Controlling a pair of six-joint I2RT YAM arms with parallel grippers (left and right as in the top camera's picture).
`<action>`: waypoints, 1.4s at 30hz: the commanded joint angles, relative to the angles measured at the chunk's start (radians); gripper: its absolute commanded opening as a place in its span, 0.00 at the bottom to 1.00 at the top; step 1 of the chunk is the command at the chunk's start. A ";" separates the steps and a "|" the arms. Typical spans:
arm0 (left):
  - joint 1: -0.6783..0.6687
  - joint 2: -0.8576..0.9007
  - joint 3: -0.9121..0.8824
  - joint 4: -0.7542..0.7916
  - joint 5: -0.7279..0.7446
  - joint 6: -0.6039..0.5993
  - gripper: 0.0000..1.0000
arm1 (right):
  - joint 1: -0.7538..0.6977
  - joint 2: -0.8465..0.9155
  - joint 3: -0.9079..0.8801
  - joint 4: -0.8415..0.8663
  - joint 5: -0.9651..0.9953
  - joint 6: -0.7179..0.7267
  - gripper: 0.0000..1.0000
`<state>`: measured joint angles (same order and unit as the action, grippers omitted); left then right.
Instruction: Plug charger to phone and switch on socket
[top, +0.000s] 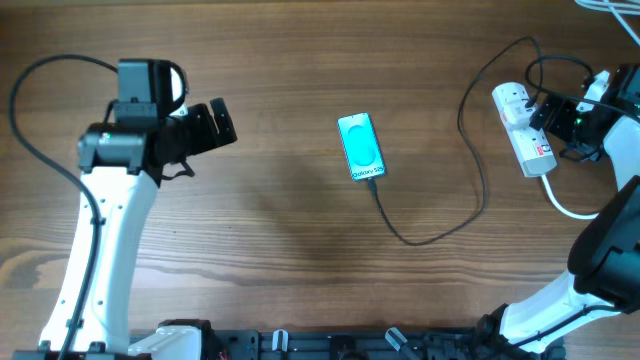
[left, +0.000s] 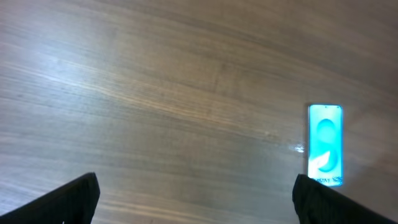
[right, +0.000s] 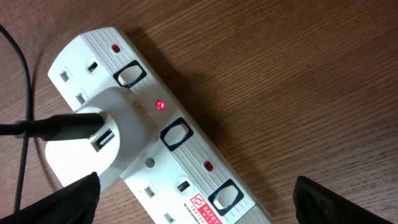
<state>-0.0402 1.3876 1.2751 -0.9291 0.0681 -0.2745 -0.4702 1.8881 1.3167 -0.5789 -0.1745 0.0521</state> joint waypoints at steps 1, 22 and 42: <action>-0.005 -0.038 -0.201 0.201 0.031 0.009 1.00 | 0.005 -0.027 0.012 0.003 0.018 0.011 1.00; -0.004 -0.212 -0.884 0.905 0.047 0.006 1.00 | 0.005 -0.027 0.012 0.003 0.018 0.011 1.00; -0.001 -0.215 -1.213 1.166 0.032 0.005 1.00 | 0.005 -0.027 0.012 0.003 0.018 0.011 1.00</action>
<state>-0.0414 1.1469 0.1287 0.2562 0.1017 -0.2478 -0.4702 1.8881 1.3167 -0.5781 -0.1738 0.0521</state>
